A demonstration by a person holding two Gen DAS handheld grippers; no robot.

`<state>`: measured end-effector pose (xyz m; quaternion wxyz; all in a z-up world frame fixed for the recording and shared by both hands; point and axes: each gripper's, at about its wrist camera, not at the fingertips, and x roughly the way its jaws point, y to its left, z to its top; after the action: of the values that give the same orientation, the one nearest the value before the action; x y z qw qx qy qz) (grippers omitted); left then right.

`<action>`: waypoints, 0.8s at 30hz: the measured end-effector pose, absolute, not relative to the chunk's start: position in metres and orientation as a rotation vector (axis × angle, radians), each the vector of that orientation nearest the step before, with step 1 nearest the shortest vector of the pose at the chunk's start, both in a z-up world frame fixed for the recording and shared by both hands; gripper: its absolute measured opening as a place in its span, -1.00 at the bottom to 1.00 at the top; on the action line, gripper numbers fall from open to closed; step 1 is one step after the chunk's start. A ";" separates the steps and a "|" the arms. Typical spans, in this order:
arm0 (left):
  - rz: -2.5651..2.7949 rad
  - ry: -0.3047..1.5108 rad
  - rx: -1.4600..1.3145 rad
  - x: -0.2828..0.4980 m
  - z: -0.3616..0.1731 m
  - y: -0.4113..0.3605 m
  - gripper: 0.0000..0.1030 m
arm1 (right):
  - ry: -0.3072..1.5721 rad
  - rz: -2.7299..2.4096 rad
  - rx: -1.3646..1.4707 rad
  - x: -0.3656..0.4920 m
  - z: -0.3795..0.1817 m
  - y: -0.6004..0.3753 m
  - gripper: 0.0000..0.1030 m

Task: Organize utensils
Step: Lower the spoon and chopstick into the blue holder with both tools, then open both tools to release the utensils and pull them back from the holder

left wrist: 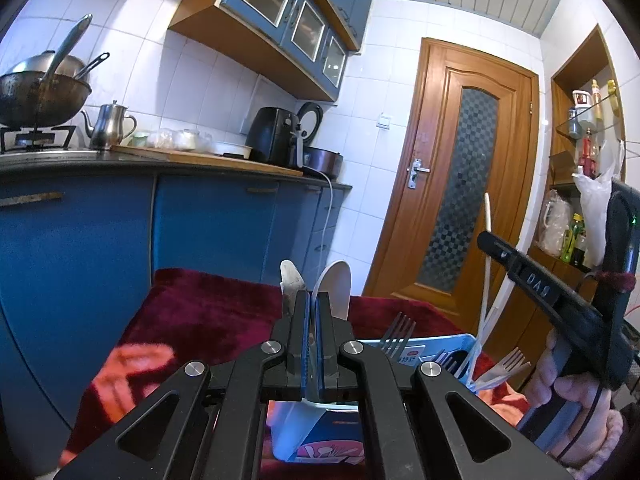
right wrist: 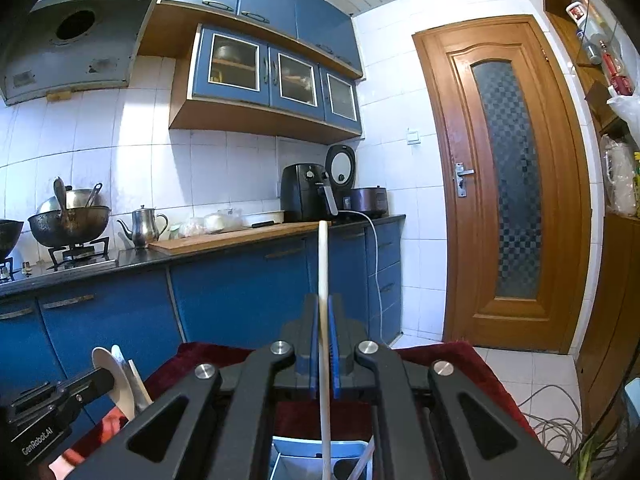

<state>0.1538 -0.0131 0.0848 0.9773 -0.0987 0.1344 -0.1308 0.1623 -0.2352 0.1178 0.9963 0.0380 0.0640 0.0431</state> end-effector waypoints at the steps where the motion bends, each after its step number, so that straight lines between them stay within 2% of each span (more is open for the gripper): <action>1: -0.264 0.271 -0.200 0.153 0.084 -0.013 -0.96 | 0.133 0.086 0.072 0.163 0.117 -0.235 -0.88; 12: -0.274 0.297 -0.217 0.153 0.084 -0.015 -0.93 | 0.205 0.136 0.072 0.168 0.097 -0.230 -0.87; 14: -0.282 0.316 -0.219 0.153 0.085 -0.016 -0.83 | 0.220 0.146 0.081 0.165 0.095 -0.231 -0.54; 15: -0.284 0.323 -0.219 0.153 0.085 -0.017 -0.79 | 0.222 0.146 0.091 0.163 0.094 -0.232 -0.24; 16: -0.286 0.330 -0.217 0.152 0.085 -0.018 -0.76 | 0.221 0.153 0.108 0.161 0.094 -0.233 -0.13; 21: -0.282 0.326 -0.217 0.142 0.092 -0.017 -0.45 | 0.216 0.163 0.148 0.146 0.098 -0.239 -0.13; 24: -0.280 0.315 -0.218 0.133 0.099 -0.017 -0.41 | 0.198 0.170 0.146 0.134 0.105 -0.240 -0.13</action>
<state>0.1330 -0.0167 0.0987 0.9720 -0.1079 0.1561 -0.1387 0.1341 -0.2398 0.1052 0.9888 0.0727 0.0988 0.0845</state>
